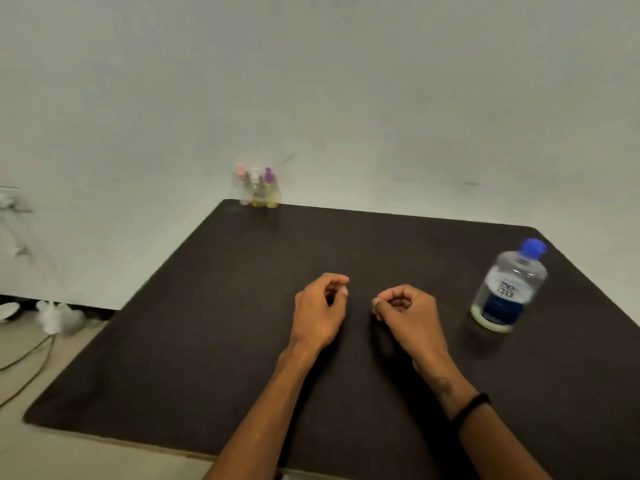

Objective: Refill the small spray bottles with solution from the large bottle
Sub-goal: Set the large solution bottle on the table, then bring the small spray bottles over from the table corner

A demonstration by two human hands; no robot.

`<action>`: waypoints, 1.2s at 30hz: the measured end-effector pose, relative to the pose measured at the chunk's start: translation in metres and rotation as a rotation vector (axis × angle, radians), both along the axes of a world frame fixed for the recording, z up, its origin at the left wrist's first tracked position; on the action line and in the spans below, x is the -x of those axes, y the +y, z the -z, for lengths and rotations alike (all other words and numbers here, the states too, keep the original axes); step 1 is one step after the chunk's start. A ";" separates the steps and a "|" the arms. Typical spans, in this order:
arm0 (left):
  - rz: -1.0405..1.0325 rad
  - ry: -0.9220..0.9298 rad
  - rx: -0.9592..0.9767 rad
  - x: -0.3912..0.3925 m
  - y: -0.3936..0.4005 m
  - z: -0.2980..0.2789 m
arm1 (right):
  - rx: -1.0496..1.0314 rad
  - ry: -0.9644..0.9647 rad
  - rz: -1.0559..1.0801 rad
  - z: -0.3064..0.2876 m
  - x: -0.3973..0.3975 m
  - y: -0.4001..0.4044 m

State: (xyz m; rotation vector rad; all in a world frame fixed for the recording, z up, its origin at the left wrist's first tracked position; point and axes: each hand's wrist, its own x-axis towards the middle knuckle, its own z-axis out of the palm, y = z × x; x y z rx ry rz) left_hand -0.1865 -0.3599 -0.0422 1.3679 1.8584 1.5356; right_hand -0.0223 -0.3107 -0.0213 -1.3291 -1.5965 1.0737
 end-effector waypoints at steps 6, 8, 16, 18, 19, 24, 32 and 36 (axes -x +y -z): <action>-0.261 -0.059 0.003 0.111 0.024 -0.003 | -0.096 -0.094 -0.069 0.000 0.118 0.055; -0.329 -0.079 0.009 0.136 0.043 -0.006 | -0.151 -0.133 -0.090 0.000 0.150 0.073; -0.591 -0.194 -0.029 0.239 0.141 -0.012 | -0.277 -0.090 -0.143 0.003 0.264 0.155; -0.662 -0.186 -0.027 0.263 0.162 -0.011 | -0.308 -0.056 -0.152 0.004 0.286 0.172; -0.690 -0.179 -0.027 0.276 0.173 -0.009 | -0.319 -0.040 -0.156 0.006 0.297 0.182; -0.619 -0.064 0.049 0.319 0.209 -0.004 | -0.364 -0.036 -0.147 0.008 0.336 0.215; -0.531 -0.016 0.068 0.337 0.225 -0.012 | -0.446 -0.105 -0.109 0.005 0.366 0.242; -0.561 0.017 0.067 0.345 0.229 -0.005 | -0.465 -0.111 -0.098 0.007 0.372 0.245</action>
